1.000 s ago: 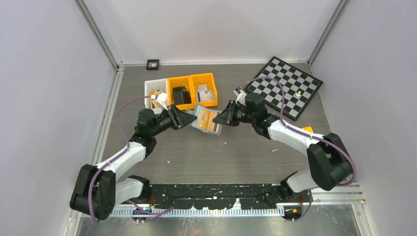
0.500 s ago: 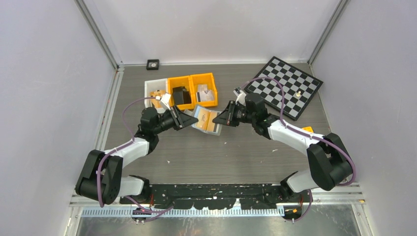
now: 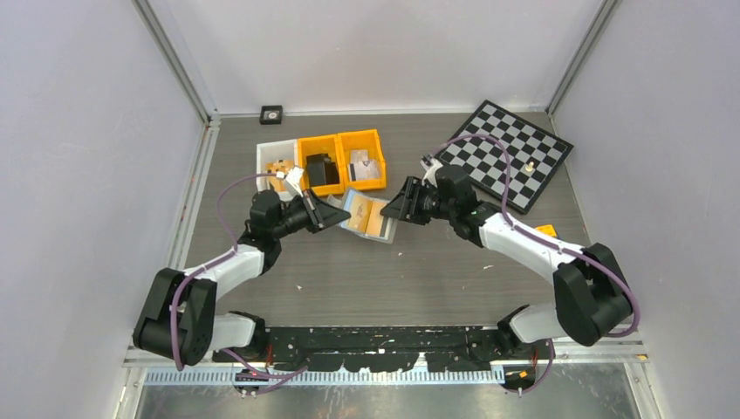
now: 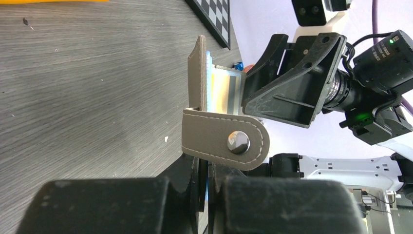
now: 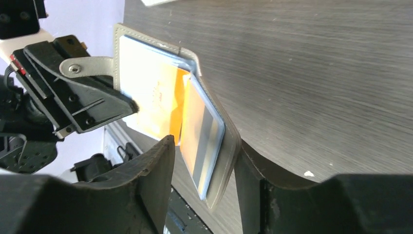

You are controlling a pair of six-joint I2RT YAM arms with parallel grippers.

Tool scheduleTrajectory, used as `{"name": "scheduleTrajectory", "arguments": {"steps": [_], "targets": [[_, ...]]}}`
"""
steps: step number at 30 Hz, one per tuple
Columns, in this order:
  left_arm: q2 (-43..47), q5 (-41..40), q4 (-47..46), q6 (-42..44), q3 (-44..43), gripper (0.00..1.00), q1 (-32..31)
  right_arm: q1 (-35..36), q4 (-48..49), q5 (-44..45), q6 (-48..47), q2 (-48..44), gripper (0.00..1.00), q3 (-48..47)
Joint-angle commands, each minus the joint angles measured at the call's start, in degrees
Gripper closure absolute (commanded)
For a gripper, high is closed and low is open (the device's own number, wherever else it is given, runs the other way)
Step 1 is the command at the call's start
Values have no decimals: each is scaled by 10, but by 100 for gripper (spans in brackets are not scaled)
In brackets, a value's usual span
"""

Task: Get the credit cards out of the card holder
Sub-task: Remove the credit card from the card holder.

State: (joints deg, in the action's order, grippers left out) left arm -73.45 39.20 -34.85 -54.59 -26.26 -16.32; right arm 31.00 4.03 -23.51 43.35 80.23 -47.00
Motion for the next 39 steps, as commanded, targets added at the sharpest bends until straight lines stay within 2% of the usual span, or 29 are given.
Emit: {"name": "scheduleTrajectory", "arguments": {"steps": [1,6,12,14,18,21,28,39], "targets": [[28,-8,-3,12,-15,100,7,1,-37,87,-30,-62,46,-20],[24,-4,-12,8,-14,100,7,1,-26,119,-35,-119,46,7],[26,-7,-21,4,-11,100,7,1,34,91,-28,-167,46,40],[26,-8,-25,2,-10,100,8,1,60,65,-20,-170,49,50],[13,10,-74,-28,-3,100,7,1,136,-43,19,-106,58,43],[0,20,-101,-53,-2,100,8,2,174,-76,47,-48,63,33],[-20,39,-156,-95,0,100,8,2,230,-105,88,31,64,28],[-72,68,-275,-176,4,100,8,1,311,-126,140,68,62,38]]}}
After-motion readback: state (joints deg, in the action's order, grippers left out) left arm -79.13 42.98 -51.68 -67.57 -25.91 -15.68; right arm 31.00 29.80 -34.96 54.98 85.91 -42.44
